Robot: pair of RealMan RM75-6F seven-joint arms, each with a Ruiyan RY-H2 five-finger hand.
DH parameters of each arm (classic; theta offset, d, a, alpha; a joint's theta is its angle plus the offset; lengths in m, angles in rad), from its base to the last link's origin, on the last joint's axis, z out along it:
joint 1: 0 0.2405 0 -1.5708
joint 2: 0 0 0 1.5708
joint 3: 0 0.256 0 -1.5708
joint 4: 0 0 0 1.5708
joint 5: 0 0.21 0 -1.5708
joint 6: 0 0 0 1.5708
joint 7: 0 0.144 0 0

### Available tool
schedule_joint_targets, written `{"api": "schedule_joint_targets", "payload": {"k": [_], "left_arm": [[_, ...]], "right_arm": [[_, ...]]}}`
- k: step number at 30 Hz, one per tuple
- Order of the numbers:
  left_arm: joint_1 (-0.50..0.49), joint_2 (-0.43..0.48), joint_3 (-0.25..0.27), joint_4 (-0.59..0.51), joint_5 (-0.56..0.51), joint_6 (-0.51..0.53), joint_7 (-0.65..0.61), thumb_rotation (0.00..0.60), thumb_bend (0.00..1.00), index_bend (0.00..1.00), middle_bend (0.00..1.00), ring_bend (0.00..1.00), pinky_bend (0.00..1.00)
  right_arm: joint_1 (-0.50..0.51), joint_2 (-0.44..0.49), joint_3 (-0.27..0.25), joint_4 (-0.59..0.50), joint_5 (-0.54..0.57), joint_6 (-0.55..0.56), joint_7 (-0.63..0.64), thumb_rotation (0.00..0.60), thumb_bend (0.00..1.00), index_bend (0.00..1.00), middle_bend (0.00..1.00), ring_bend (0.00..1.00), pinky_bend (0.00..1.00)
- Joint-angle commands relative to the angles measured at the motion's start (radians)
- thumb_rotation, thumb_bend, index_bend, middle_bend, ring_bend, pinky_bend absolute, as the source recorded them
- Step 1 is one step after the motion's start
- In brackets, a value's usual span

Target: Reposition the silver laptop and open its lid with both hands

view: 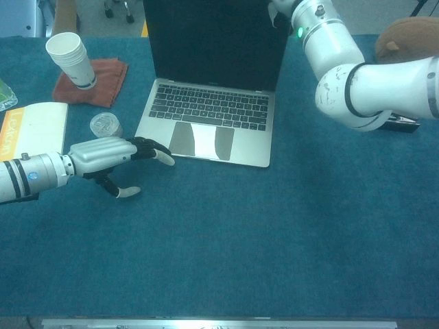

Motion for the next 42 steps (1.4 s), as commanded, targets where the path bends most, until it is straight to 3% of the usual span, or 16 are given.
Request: {"api": "schedule_joint_targets", "payload": {"k": [1, 9, 20, 33, 42], "left_arm": [[-0.001, 0.0, -0.001, -0.002, 0.0, -0.001, 0.003, 0.6, 0.38, 0.15, 0.08, 0.01, 0.07], [-0.007, 0.009, -0.004, -0.016, -0.003, -0.004, 0.017, 0.6, 0.38, 0.15, 0.08, 0.01, 0.07], [0.033, 0.139, -0.022, -0.126, -0.039, 0.073, 0.067, 0.6, 0.38, 0.15, 0.08, 0.01, 0.07], [0.206, 0.338, -0.062, -0.264, -0.16, 0.272, 0.179, 0.6, 0.38, 0.15, 0.08, 0.01, 0.07], [0.344, 0.42, -0.1, -0.266, -0.266, 0.381, 0.177, 0.6, 0.38, 0.15, 0.09, 0.01, 0.07]], "right_arm": [[-0.002, 0.001, 0.0, 0.018, 0.009, -0.002, -0.004, 0.6, 0.51, 0.0, 0.06, 0.02, 0.07], [-0.012, 0.029, 0.013, -0.045, -0.016, -0.006, 0.049, 0.6, 0.51, 0.0, 0.06, 0.02, 0.07], [-0.091, 0.142, 0.004, -0.322, -0.101, 0.04, 0.182, 0.6, 0.5, 0.0, 0.06, 0.02, 0.07], [-0.269, 0.343, -0.113, -0.685, -0.211, 0.199, 0.221, 0.6, 0.5, 0.0, 0.06, 0.02, 0.07], [-0.433, 0.422, -0.239, -0.817, -0.327, 0.347, 0.255, 0.6, 0.5, 0.0, 0.06, 0.02, 0.07]]}}
